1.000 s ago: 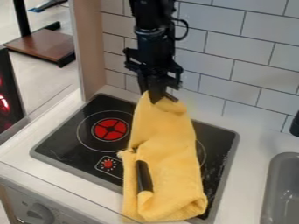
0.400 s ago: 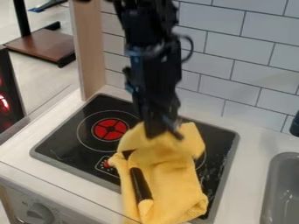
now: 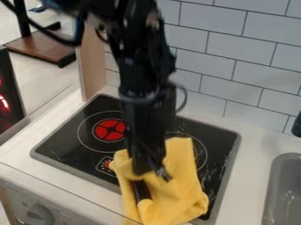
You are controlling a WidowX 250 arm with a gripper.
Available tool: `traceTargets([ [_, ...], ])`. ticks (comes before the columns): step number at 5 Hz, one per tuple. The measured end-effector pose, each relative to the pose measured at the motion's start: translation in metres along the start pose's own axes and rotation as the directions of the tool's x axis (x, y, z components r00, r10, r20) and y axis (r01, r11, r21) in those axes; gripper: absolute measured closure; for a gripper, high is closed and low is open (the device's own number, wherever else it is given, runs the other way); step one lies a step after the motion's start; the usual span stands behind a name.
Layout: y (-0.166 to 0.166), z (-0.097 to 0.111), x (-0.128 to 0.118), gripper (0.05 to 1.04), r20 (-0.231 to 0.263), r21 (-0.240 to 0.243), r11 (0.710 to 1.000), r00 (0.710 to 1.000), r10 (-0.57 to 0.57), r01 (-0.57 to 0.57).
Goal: Fold the cloth from top to bottom
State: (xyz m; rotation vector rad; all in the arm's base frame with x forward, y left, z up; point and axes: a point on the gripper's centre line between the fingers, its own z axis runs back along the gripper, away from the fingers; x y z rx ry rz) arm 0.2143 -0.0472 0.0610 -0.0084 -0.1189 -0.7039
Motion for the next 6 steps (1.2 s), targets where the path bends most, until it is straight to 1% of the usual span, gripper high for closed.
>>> traceTargets([
  [1,0.002,-0.01,0.001,1.019,-0.005,0.003,1.0,1.0,-0.008,0.008],
  [2,0.001,-0.011,0.0,0.99,-0.004,0.004,1.0,1.0,0.011,-0.011],
  [3,0.0,-0.002,0.0,0.817,0.016,0.003,0.999,0.999,0.038,-0.038],
  [4,-0.001,0.003,-0.002,0.519,0.014,0.006,0.999,0.998,0.054,-0.054],
  [5,0.002,0.003,-0.005,0.206,-0.006,0.024,0.997,0.997,0.08,-0.08],
  [6,-0.004,0.003,-0.007,0.068,-0.038,0.024,0.997,0.997,0.071,-0.07],
])
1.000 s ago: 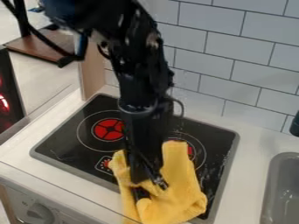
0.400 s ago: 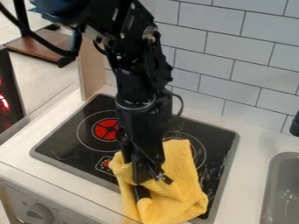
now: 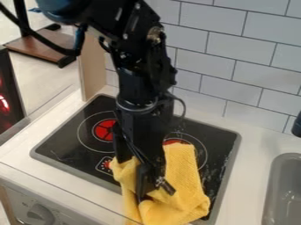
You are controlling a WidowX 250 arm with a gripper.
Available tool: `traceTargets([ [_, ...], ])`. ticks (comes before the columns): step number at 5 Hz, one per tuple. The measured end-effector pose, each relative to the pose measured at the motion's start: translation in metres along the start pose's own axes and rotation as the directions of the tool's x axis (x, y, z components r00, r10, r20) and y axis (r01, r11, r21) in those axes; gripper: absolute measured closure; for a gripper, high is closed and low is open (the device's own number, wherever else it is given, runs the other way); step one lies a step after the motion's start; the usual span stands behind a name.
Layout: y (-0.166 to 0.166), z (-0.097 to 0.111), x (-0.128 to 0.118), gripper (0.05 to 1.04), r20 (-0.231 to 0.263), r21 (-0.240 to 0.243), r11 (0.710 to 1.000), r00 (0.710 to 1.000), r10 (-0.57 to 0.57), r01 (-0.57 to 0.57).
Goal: Fold the cloth from top to bottom
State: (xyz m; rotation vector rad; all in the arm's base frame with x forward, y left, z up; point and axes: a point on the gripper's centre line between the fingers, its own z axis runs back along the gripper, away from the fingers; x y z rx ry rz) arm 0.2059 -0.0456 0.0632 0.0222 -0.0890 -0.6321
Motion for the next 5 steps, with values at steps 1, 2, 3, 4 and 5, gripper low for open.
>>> traceTargets([
  [1,-0.001,0.012,0.003,0.077,0.033,0.0,1.0,0.999,0.014,-0.014],
  [2,-0.005,0.028,0.006,0.083,0.061,-0.029,1.0,0.998,0.007,-0.005],
  [3,-0.007,0.051,0.009,0.083,0.113,-0.051,0.999,0.994,0.012,-0.007],
  [4,-0.004,0.077,0.013,0.083,0.17,-0.071,0.997,0.985,0.019,-0.007],
  [5,-0.004,0.077,0.012,0.083,0.17,-0.07,0.998,0.985,0.016,-0.004],
])
